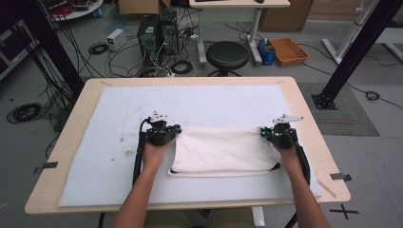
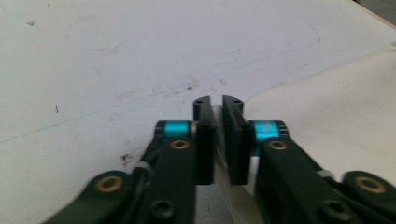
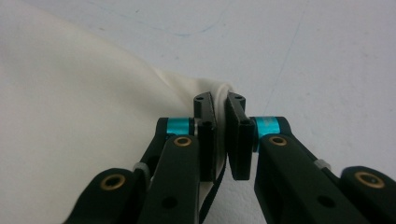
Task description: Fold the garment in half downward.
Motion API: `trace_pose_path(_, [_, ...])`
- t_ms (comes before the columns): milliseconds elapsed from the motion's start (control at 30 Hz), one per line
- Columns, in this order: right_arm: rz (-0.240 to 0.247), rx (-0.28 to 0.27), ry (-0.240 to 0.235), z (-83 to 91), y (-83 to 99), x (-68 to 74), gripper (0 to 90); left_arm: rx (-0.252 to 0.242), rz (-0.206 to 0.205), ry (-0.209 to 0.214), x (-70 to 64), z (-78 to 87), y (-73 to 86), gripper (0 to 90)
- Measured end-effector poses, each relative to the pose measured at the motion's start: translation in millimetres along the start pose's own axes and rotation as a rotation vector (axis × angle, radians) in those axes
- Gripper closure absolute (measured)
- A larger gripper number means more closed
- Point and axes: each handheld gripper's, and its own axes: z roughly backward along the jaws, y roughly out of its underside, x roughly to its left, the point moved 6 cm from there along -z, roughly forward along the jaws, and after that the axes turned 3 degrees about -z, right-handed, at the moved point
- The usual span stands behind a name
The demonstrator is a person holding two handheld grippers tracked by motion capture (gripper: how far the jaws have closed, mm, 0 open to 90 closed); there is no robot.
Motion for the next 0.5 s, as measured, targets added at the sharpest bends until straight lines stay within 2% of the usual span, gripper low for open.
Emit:
trace_pose_path(33, [-0.018,0.002,0.007,0.2,1.2,-1.3,61.5,0.000,0.014,0.006,0.6,2.2,-0.4,61.6])
trace_pose_path(67, [-0.031,0.001,0.012,1.2,1.6,-2.9,54.1,-0.012,0.024,0.007,1.0,6.0,-1.5,58.6])
trace_pose_path(133, [-0.065,-0.023,0.023,7.8,2.5,-6.8,47.9,-0.027,0.001,-0.009,1.1,17.5,-2.7,54.4])
trace_pose_path(200, [-0.071,-0.050,0.018,18.4,3.6,-8.5,48.0,-0.032,-0.024,-0.013,-0.5,30.8,0.1,53.3])
trace_pose_path(233, [-0.071,-0.059,0.007,24.2,4.6,-7.8,50.9,-0.035,-0.031,-0.013,-2.2,37.1,3.0,53.3])
trace_pose_path(267, [-0.071,-0.060,-0.017,30.1,6.3,-5.8,58.5,-0.035,-0.040,-0.006,-4.6,43.2,7.1,53.3])
trace_pose_path(300, [-0.060,-0.054,-0.048,35.6,8.7,-3.0,66.7,-0.028,-0.046,0.002,-7.6,48.9,12.4,53.3])
trace_pose_path(333, [-0.040,-0.037,-0.076,40.8,12.1,1.2,70.9,-0.020,-0.049,0.011,-9.7,52.8,16.9,53.4])
trace_pose_path(367, [-0.026,-0.026,-0.094,44.3,14.9,4.8,75.0,-0.002,-0.047,0.038,-13.8,58.3,24.9,54.0])
trace_pose_path(400, [0.014,0.018,-0.161,51.2,25.2,18.2,78.9,0.005,-0.049,0.060,-17.9,61.5,31.1,59.1])
trace_pose_path(433, [0.014,0.018,-0.161,51.2,25.2,18.2,78.9,0.019,-0.058,0.070,-20.9,63.7,35.9,59.1])
trace_pose_path(467, [0.053,0.077,-0.216,52.7,36.4,30.4,79.0,0.044,-0.078,0.080,-25.1,66.0,43.7,61.7])
trace_pose_path(500, [0.053,0.077,-0.216,52.7,36.4,30.4,79.0,0.052,-0.087,0.084,-27.5,66.8,47.8,61.7])
